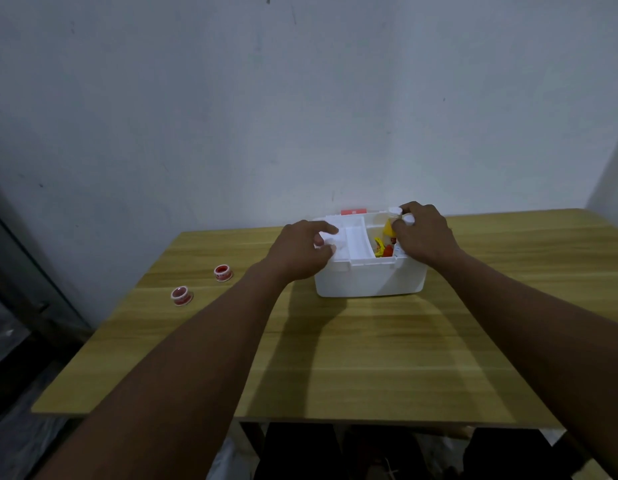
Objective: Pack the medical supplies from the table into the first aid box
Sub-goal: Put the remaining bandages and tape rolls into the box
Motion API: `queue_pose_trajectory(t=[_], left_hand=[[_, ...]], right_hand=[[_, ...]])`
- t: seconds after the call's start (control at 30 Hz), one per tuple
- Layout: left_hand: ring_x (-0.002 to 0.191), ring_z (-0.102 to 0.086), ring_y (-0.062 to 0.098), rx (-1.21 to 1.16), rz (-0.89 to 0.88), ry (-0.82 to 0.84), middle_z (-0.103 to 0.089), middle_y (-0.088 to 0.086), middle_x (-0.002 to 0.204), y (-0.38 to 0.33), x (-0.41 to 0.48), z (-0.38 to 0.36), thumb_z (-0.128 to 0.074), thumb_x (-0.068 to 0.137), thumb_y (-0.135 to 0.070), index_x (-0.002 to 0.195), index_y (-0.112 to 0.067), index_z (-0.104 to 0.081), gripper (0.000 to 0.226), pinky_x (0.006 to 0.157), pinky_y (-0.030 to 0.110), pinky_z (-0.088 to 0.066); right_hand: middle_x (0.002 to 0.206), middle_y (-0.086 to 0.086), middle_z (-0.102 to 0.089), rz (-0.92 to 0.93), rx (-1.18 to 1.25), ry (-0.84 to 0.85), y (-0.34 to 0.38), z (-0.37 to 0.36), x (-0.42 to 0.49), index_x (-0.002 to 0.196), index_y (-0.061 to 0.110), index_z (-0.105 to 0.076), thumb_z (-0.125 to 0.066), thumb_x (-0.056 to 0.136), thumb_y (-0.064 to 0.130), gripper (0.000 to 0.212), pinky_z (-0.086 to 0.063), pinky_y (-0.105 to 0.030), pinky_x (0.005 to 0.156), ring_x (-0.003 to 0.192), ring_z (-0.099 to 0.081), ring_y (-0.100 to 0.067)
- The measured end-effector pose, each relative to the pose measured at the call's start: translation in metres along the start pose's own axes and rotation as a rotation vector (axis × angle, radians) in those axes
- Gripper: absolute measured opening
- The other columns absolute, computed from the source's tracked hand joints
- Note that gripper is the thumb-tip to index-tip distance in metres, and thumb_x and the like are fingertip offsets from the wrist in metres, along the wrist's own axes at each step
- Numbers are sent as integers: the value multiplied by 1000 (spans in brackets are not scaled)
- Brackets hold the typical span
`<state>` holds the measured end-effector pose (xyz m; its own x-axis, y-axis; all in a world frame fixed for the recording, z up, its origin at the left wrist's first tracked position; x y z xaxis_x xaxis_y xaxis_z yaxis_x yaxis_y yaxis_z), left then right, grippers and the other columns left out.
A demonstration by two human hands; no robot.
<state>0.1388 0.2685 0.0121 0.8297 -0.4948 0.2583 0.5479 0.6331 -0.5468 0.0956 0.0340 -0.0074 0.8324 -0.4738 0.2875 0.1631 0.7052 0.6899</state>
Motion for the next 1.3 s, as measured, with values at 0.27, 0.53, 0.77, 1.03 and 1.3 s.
queue_pose_trajectory(t=[0.27,0.53,0.77,1.03,1.3], left_hand=[[99,-56,9,-31,39,0,-63,-5,100,4,1,-1,-69,90,-32,117,-21,-75,30,84,23,-39],[101,-58,18,-9,155,-247,-61,4,114,52,-12,39,-62,90,-38,120,-25,-68,33,84,32,-47],[135,-36,39,358,633,-146,-37,13,147,166,-62,69,-58,92,-46,141,-27,-50,54,103,50,-38],[118,-60,35,298,681,-210,-62,17,129,200,-74,71,-55,94,-12,125,-12,-64,33,91,37,-48],[111,-65,25,131,452,-364,-72,2,119,167,-45,65,-62,93,-27,130,-19,-64,38,86,33,-48]], right_hand=[[129,-14,-55,-6,-13,3,3,1,-2,127,19,-58,-50,91,34,39,-42,-38,89,115,-56,-33],[129,-16,-55,-7,7,9,20,-20,-1,126,17,-59,-52,89,32,40,-41,-35,87,113,-57,-35],[128,-16,-54,13,3,28,45,-49,-2,125,19,-59,-51,88,33,40,-45,-41,91,111,-57,-36],[128,-16,-54,50,18,26,66,-67,-4,125,17,-59,-51,90,32,38,-43,-39,89,113,-56,-35],[125,-14,-57,53,40,30,64,-67,-4,120,18,-60,-51,89,33,36,-42,-36,84,108,-58,-32]])
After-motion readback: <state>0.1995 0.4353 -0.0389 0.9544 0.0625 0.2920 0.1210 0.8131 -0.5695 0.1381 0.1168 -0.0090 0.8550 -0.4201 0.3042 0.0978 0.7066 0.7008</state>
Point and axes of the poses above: each hand's wrist, its own x-axis towards the middle knuckle, its own z-axis out of the back of the hand, y = z × x, the point moved 6 cm from there along x, towards the middle knuckle
